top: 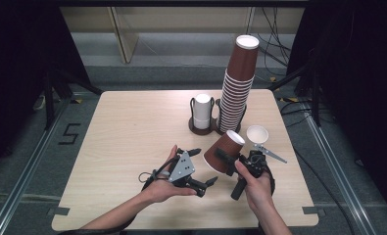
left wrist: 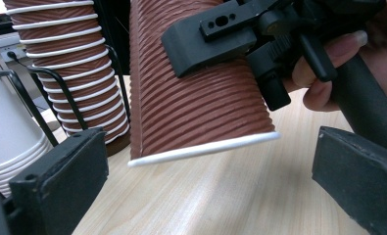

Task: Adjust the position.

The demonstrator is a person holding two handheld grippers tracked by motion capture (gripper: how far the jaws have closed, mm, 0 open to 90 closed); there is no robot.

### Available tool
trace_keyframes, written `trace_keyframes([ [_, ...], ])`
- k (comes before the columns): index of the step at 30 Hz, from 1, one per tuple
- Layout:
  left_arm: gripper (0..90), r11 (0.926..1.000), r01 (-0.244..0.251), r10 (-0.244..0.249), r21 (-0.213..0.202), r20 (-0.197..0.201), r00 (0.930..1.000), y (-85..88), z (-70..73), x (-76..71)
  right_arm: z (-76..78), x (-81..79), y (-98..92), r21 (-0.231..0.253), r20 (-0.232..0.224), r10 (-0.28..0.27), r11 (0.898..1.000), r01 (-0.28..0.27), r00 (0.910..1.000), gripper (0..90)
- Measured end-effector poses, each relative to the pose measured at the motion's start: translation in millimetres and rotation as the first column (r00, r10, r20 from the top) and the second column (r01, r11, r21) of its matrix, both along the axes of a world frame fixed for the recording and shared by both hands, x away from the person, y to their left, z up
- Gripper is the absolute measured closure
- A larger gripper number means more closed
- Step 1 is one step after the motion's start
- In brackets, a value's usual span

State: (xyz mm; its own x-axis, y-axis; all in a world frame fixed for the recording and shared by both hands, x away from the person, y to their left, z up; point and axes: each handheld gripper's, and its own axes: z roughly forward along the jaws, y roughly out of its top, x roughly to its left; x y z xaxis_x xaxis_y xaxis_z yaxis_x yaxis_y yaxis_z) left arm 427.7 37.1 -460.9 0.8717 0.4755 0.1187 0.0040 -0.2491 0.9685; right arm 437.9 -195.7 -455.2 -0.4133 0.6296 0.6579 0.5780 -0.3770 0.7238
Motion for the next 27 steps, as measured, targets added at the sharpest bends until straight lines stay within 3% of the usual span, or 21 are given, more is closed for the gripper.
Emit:
trace_keyframes([
  [4, 0.0, 1.0, -0.006, 0.006, 0.007, -0.005, 1.0, -3.5, -1.6, 3.5, -1.8, -0.4, 4.3, 0.022, -0.006, 0.022, 1.0, -0.022, 0.9997, 17.0],
  [13, 0.0, 0.9995, -0.011, 0.011, 0.028, -0.012, 0.9999, -10.1, -7.9, 9.6, -3.8, -2.8, 10.1, 0.019, -0.015, 0.031, 0.999, -0.03, 0.9994, 17.1],
  [27, 1.1, 1.0, -0.004, 0.004, 0.0, -0.053, 0.9986, -15.5, -9.3, 13.3, -7.6, -6.9, 17.7, 0.022, -0.018, 0.044, 0.999, -0.044, 0.9988, 17.1],
])
